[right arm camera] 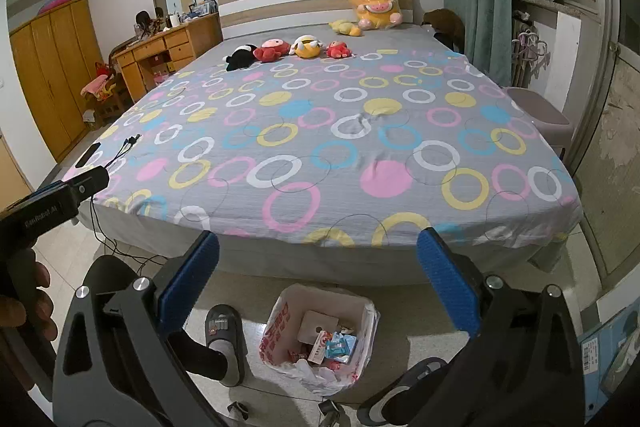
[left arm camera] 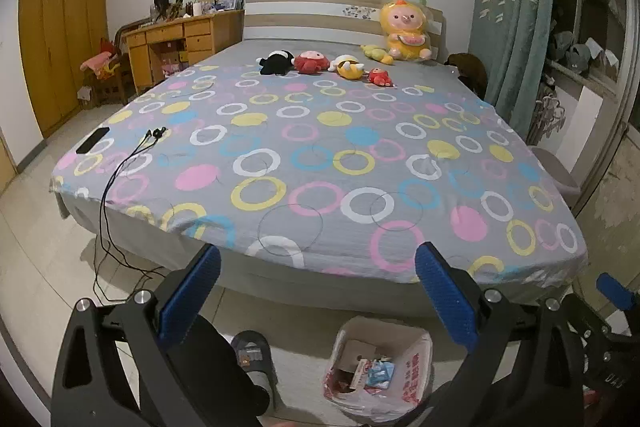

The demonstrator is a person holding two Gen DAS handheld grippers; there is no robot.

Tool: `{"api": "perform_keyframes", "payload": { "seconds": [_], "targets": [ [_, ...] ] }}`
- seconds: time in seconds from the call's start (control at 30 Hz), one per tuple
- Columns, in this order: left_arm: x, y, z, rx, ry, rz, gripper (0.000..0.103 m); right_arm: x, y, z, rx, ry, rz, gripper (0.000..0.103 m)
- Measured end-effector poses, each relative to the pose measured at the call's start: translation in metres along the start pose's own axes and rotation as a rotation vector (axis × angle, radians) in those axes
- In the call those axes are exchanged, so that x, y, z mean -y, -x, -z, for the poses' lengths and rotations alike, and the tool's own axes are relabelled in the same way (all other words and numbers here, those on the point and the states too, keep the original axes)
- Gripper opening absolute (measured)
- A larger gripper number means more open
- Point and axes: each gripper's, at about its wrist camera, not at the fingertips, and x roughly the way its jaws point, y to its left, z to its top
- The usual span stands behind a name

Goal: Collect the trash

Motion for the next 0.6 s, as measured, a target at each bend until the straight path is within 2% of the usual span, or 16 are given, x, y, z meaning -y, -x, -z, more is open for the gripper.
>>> {"api": "perform_keyframes", "payload": {
  "seconds": [0.23,0.37,0.53,0.6],
  "targets": [
    [-0.007,0.005,-0.004,0.021,0.045,0.009,0.095,0.000,0.001,0.000,0.000,0.003,0.002,0.097],
    [-0.012,0.002,-0.005,-0.011,0.095,0.051,0.095,0.002,0.000,0.002,0.001,0.006,0.003,0.096],
    [-0.012,0.003,-0.006,-0.001,0.102,0.047,0.095,0.004,0.000,0.002,0.000,0.010,0.004,0.097],
    [-0.011,0.004,-0.005,0.025,0.097,0.024,0.095,0.009,0.000,0.002,-0.001,0.013,0.004,0.096]
  ]
}}
